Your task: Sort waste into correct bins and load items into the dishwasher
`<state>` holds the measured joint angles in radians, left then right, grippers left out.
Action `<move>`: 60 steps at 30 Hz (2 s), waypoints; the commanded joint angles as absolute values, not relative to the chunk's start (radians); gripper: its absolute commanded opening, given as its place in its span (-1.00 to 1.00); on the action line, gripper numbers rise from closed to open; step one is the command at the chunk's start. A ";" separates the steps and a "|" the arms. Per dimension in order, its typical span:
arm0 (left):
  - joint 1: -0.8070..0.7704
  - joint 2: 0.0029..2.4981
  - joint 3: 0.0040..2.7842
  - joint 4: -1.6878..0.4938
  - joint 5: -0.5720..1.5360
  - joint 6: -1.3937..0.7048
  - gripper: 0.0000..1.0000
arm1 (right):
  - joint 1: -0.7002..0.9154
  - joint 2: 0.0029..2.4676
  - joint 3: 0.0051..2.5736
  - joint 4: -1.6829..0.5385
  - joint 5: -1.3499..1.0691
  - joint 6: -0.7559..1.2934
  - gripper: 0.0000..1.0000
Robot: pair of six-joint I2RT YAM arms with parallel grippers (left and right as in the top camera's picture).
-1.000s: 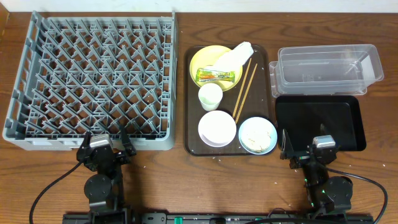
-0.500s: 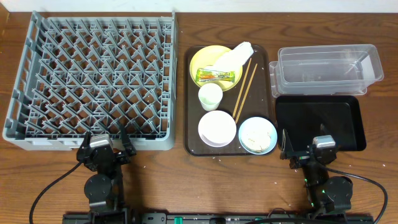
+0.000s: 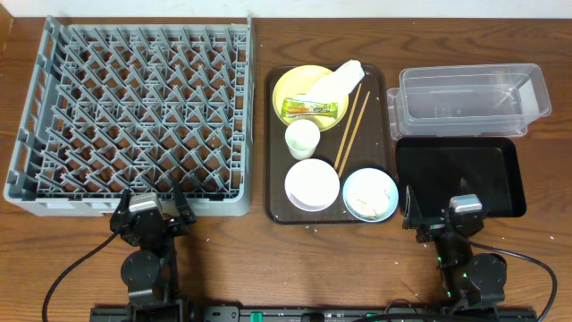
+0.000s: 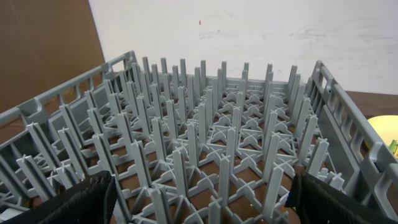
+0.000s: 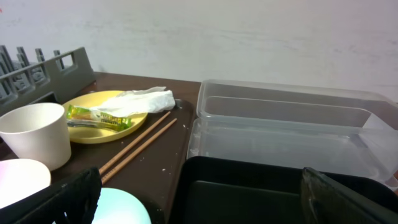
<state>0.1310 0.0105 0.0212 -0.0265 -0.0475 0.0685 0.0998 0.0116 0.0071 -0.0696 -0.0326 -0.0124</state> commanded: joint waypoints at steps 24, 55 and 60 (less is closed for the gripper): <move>0.137 0.004 0.004 -0.069 -0.060 0.078 0.84 | 0.113 0.007 0.006 -0.073 -0.018 -0.024 0.99; 0.137 0.004 0.004 -0.069 -0.060 0.078 0.84 | 0.113 0.168 0.236 -0.033 -0.035 -0.085 0.99; 0.137 0.004 0.004 -0.069 -0.060 0.078 0.83 | 0.113 0.322 0.365 -0.033 -0.078 -0.092 0.99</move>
<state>0.1310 0.0101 0.0212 -0.0265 -0.0479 0.0689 0.0998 0.2615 0.3012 -0.0338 -0.0410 -0.0647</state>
